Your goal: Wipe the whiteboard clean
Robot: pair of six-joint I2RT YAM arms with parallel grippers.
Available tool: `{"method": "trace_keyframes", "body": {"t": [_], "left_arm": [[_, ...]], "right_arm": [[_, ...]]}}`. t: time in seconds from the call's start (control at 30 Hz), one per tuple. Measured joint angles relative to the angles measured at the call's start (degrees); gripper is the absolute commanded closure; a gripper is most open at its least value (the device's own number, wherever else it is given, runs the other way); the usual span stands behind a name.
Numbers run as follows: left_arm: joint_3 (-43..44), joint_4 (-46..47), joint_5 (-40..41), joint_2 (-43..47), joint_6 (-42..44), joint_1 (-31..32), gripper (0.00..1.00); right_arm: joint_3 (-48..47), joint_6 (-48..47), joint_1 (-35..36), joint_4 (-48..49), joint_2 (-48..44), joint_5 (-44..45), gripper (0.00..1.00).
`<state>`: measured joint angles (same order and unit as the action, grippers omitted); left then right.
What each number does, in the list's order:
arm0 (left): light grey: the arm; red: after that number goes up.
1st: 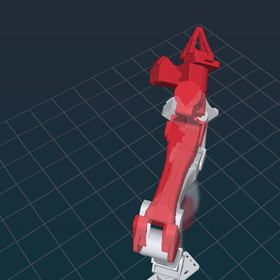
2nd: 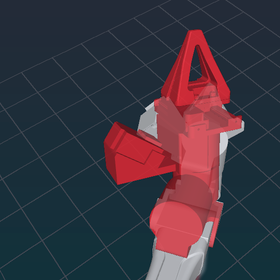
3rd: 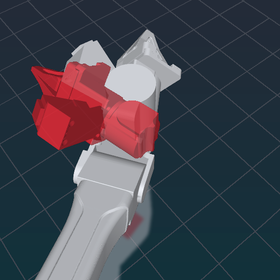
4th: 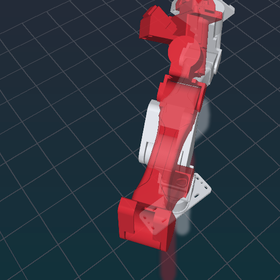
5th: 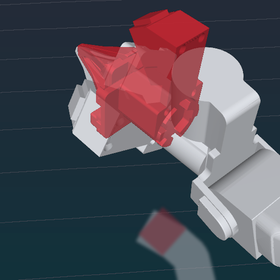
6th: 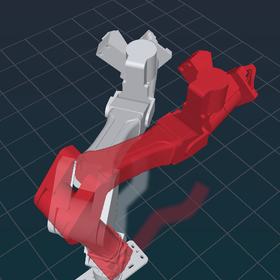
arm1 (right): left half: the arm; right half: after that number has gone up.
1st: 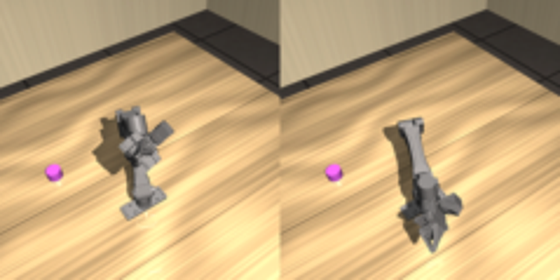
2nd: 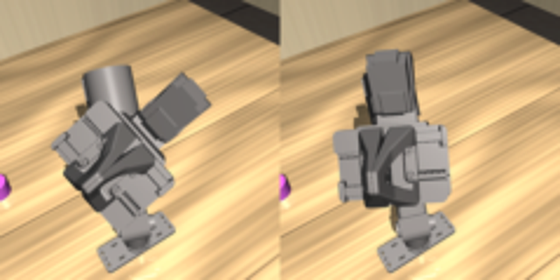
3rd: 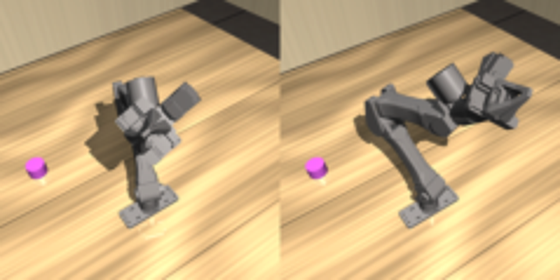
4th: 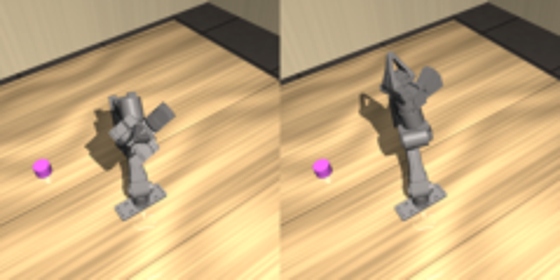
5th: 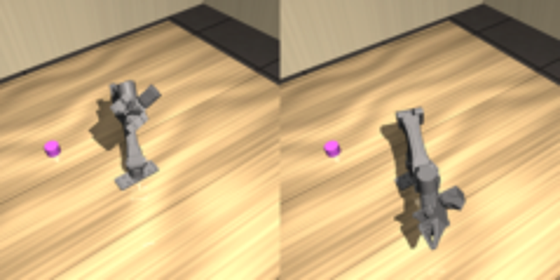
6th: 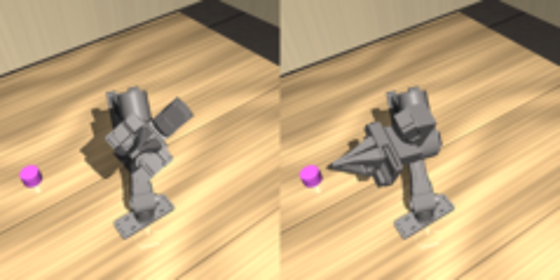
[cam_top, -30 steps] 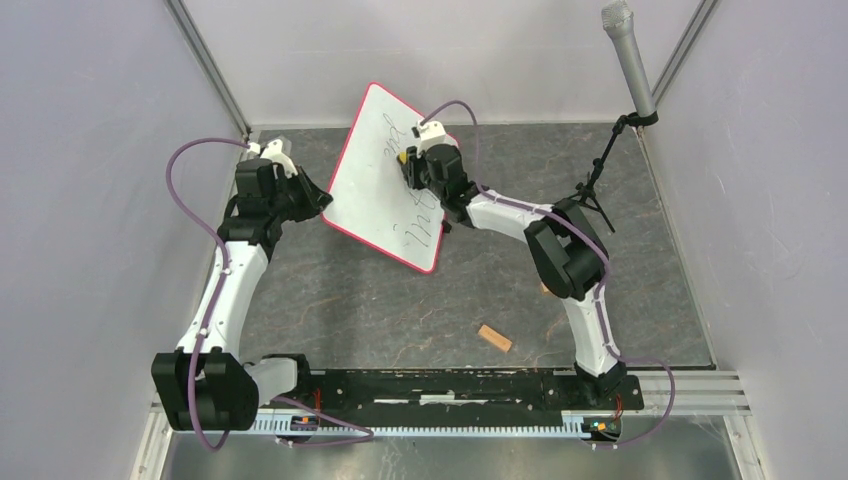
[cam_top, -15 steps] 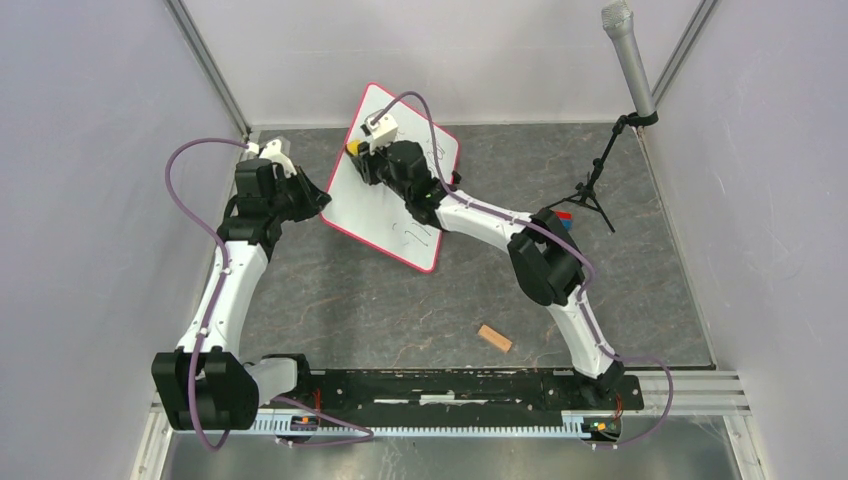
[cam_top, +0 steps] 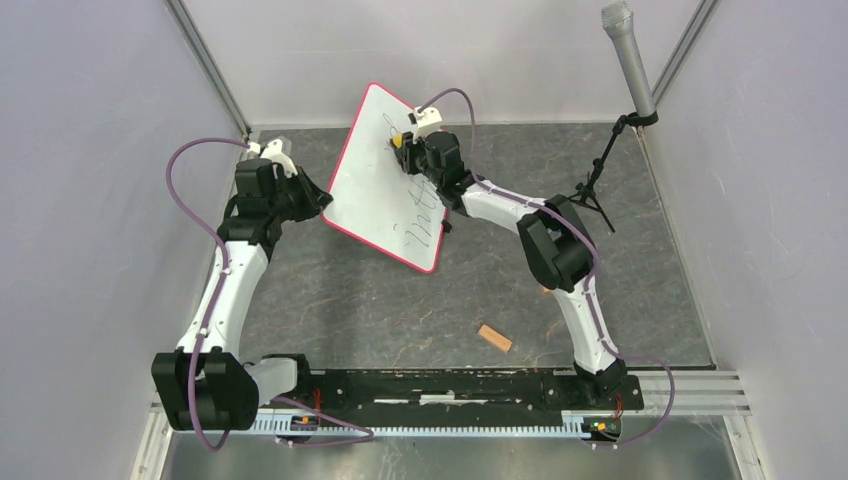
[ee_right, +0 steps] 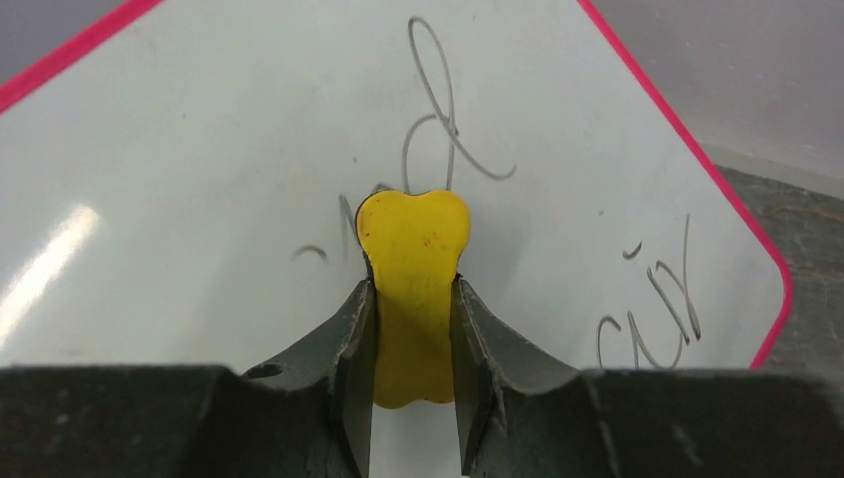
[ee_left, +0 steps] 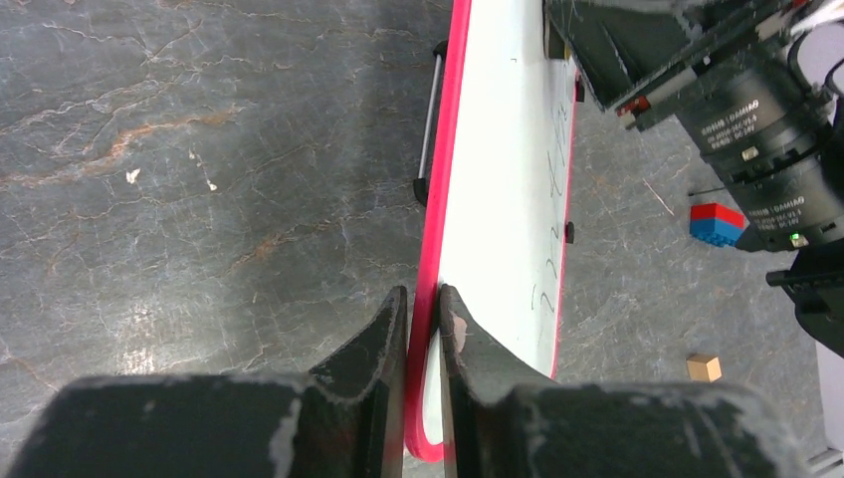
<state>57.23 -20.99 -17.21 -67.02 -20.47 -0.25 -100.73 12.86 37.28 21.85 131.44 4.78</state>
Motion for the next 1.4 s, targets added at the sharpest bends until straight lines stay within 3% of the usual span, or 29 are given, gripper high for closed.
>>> {"method": "trace_keyframes", "body": {"t": [0.2, 0.37, 0.63, 0.73, 0.8, 0.9, 0.97, 1.07, 1.2, 1.4], "left_arm": [[0.0, -0.1, -0.5, 0.0, 0.0, 0.0, 0.98], [0.0, -0.2, -0.4, -0.1, 0.0, -0.1, 0.98], [0.0, 0.1, -0.8, -0.7, 0.6, -0.5, 0.98], [0.2, 0.1, -1.6, -0.7, 0.5, -0.5, 0.94], [0.2, -0.1, -1.6, -0.7, 0.5, -0.5, 0.84], [0.2, -0.2, -1.7, -0.7, 0.5, -0.5, 0.58], [0.2, -0.1, -1.8, -0.8, 0.4, -0.5, 0.39], [0.4, 0.0, -2.0, -1.2, -0.2, 0.1, 0.22], [2.8, -0.2, -1.7, -2.7, -0.3, 0.1, 0.09], [9.6, 0.2, -1.8, -7.5, -1.6, 0.1, 0.05]], "right_arm": [[10.1, -0.3, 2.5, 0.7, -6.6, 1.5, 0.77], [11.9, -3.7, 8.1, 1.4, -9.7, 3.5, 0.77], [2.5, -4.0, 7.8, -1.2, -5.4, 1.4, 0.76], [4.0, -2.9, 6.3, -0.6, -5.5, -0.1, 0.76], [8.1, -2.4, 5.6, 0.7, -7.0, -0.3, 0.75], [13.7, -2.1, 5.5, 2.1, -9.9, -0.5, 0.72], [14.7, -2.1, 5.7, 1.9, -10.7, -1.4, 0.6], [14.7, -1.7, 5.9, 1.3, -10.8, -2.8, 0.34], [14.7, -0.7, 5.6, 0.2, -11.1, -5.8, 0.21], [14.6, 0.0, 3.5, -1.0, -11.2, -9.9, 0.2]]}}
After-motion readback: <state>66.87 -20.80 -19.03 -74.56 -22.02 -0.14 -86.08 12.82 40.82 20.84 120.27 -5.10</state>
